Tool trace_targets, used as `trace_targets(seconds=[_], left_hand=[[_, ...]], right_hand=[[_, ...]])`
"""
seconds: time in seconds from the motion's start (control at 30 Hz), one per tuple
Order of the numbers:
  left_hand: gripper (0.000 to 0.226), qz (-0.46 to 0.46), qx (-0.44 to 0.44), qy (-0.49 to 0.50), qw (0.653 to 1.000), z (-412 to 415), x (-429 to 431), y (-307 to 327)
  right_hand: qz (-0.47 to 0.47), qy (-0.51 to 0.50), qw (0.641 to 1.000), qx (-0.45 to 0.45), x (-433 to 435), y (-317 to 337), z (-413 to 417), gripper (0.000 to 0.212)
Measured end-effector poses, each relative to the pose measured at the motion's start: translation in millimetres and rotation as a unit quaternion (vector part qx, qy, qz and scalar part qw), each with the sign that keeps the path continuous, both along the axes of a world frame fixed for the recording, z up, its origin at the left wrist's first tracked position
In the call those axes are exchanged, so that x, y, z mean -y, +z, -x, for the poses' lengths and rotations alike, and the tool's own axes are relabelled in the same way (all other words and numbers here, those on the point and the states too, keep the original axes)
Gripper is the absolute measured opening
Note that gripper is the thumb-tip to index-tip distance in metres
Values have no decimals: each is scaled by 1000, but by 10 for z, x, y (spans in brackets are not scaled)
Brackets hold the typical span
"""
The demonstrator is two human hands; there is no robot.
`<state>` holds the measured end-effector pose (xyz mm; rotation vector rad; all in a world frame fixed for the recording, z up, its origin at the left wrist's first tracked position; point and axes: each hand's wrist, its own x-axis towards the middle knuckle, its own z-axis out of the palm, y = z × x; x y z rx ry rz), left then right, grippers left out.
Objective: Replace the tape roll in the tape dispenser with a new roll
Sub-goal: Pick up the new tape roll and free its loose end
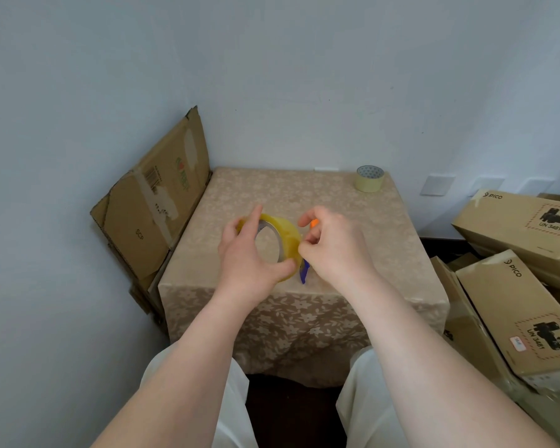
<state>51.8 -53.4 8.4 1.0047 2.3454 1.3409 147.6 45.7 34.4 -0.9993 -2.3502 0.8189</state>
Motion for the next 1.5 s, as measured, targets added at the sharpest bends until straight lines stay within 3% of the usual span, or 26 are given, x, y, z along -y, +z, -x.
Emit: trace_targets(seconds=[0.23, 0.37, 0.5, 0.63, 0.77, 0.87, 1.0, 1.17, 1.23, 1.37, 1.5], left_hand=[[103, 54, -69, 44, 995, -18, -50, 47], [103, 51, -51, 74, 995, 9, -67, 55], [100, -9, 68, 91, 993, 47, -73, 37], [98, -42, 148, 100, 983, 13, -74, 16], [98, -103, 308, 101, 940, 49, -69, 22], [106, -95, 360, 77, 925, 38, -59, 47], [92, -104, 317, 55, 941, -37, -61, 57], [31, -64, 133, 47, 988, -94, -83, 80], [16, -70, 117, 32, 990, -115, -77, 94], [21, -94, 168, 10, 981, -118, -59, 48], [9, -92, 115, -1, 989, -167, -56, 2]], right_hand=[[-8, 12, 1000, 2, 47, 22, 125, 32], [-10, 15, 998, -54, 49, -26, 157, 28], [44, -11, 986, -159, 44, -99, 159, 26], [45, -35, 988, -140, 5, -147, 133, 38], [237, 32, 968, -82, -6, -174, 68, 34], [353, 57, 924, -139, 47, -199, 61, 24], [430, 27, 872, -232, 39, -149, 73, 13], [437, 8, 863, -253, 42, -164, 97, 13], [434, -1, 864, -255, 47, -177, 100, 17], [385, -23, 884, -264, 46, -139, 73, 11], [252, -63, 935, -243, 41, -91, 56, 12]])
